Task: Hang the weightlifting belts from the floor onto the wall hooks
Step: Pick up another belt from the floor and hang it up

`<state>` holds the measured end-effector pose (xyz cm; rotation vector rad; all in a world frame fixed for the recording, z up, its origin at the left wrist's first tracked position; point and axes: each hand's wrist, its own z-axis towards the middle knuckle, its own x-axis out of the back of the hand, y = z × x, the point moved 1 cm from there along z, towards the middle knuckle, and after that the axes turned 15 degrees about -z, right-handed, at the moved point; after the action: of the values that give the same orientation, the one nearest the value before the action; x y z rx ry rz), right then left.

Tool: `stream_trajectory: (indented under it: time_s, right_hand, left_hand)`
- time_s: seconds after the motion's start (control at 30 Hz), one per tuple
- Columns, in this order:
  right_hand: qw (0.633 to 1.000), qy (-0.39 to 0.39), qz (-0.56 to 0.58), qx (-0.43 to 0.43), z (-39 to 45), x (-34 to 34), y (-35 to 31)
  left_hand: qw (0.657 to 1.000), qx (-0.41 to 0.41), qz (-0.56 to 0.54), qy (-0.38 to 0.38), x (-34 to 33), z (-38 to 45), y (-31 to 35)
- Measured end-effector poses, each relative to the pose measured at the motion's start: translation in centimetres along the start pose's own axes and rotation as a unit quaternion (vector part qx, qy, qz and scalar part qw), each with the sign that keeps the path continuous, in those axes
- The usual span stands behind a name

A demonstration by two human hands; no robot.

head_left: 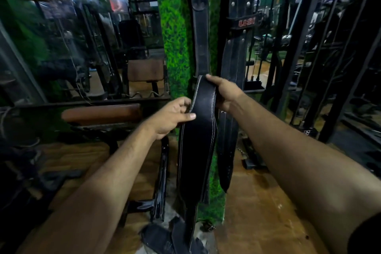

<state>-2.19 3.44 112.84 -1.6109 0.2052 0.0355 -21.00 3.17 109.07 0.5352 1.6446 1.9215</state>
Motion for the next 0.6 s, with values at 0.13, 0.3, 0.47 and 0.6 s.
stream_trajectory:
  time_s: [0.13,0.3,0.47,0.6]
  right_hand:
    - [0.996,-0.043,-0.032,0.077,0.9,1.3,-0.4]
    - [0.982,-0.113,-0.020,0.150,1.5,3.2,-2.4]
    - [0.966,-0.087,-0.132,0.206,1.8,4.0,-4.8]
    - [0.966,-0.052,-0.135,0.216,1.7,3.4,-5.2]
  left_hand:
    - [0.997,0.041,-0.008,0.063,-1.6,1.7,-0.1]
    - [0.996,-0.010,0.034,0.080,-4.3,4.0,1.6]
    - [0.989,0.019,0.059,0.133,-5.7,4.7,0.4]
    - [0.985,-0.038,0.073,0.153,-6.5,6.4,2.4]
